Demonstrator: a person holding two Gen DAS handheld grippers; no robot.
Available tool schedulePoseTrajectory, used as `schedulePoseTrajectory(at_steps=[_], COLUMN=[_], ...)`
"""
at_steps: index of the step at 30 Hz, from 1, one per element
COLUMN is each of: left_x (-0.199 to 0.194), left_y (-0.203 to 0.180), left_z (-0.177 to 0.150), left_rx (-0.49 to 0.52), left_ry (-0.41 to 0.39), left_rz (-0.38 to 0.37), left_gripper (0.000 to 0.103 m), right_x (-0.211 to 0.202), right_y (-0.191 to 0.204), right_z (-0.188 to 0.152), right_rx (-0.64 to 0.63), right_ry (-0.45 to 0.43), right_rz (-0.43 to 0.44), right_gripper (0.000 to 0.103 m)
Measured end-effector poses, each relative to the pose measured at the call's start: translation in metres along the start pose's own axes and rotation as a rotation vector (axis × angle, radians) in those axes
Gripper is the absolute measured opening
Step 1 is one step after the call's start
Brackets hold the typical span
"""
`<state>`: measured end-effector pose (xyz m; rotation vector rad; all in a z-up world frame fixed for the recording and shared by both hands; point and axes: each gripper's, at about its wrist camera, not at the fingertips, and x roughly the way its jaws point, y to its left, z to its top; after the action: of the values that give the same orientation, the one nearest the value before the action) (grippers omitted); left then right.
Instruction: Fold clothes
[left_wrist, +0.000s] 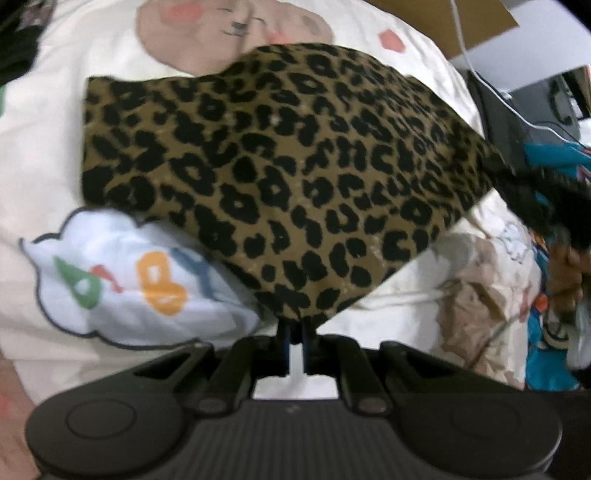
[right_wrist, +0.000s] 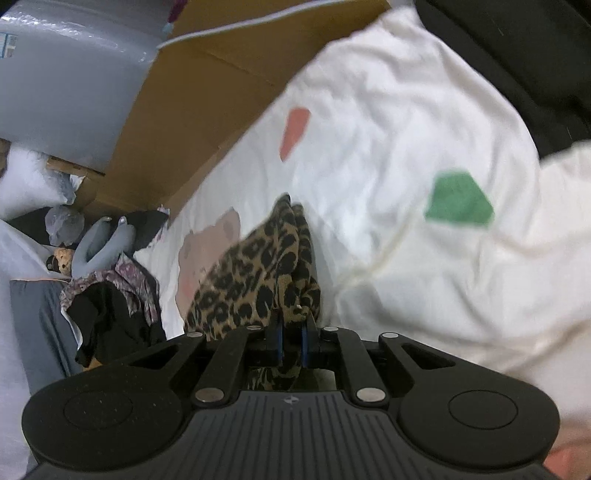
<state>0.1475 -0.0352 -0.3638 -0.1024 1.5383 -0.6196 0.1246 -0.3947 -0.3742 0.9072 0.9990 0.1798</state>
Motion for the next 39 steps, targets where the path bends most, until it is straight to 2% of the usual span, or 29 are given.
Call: schedulePoseTrajectory(at_steps=[4,7,10,14,19,24,27,29,31,35,37,39], left_x=[0.005,-0.003,-0.015,-0.029,-0.048,-0.043,-0.039,-0.038,-0.039,-0.032,-0.027,-0.023], left_y=[-0.009,-0.003,0.008,0.014,0.031,0.020,0.007,-0.001,-0.007,-0.022,-0.029,-0.035], left_z=[0.005,0.003,0.010,0.027,0.041,0.060,0.071,0.080,0.087,0.106,0.115,0.121], left_rx=[0.026,0.015,-0.019,-0.013,0.015,0.066,0.109,0.137,0.165,0.224,0.248,0.264], left_ry=[0.027,0.040,0.014,-0.038,-0.101,-0.138,-0.162,-0.181,-0.203,-0.250,-0.255,-0.260], left_rz=[-0.034,0.016,0.042,0.082,0.113,0.129,0.129,0.121,0.111,0.099,0.113,0.101], left_gripper=[0.007,0.006,0.007,0.011,0.012,0.015,0.018,0.020,0.021,0.026,0.026,0.026], right_x=[0.002,0.002,0.004,0.009,0.016,0.026,0.035,0.034,0.033,0.026,0.025,0.025], right_y=[0.011,0.014,0.014,0.019,0.025,0.028,0.020,0.010,0.001,-0.010,-0.013,-0.017], right_z=[0.021,0.038,0.054,0.079,0.107,0.131,0.141,0.142,0.141,0.126,0.115,0.104], right_rx=[-0.050,-0.071,-0.076,-0.122,-0.172,-0.208,-0.192,-0.153,-0.118,-0.081,-0.064,-0.048], right_ry=[-0.021,-0.036,-0.042,-0.040,-0.045,-0.046,-0.045,-0.052,-0.059,-0.050,-0.040,-0.029], right_rz=[-0.009,-0.021,-0.035,-0.073,-0.117,-0.139,-0.146,-0.157,-0.163,-0.153,-0.146,-0.138], right_gripper=[0.008,0.008,0.008,0.007,0.007,0.007,0.012,0.016,0.032,0.033,0.038,0.038])
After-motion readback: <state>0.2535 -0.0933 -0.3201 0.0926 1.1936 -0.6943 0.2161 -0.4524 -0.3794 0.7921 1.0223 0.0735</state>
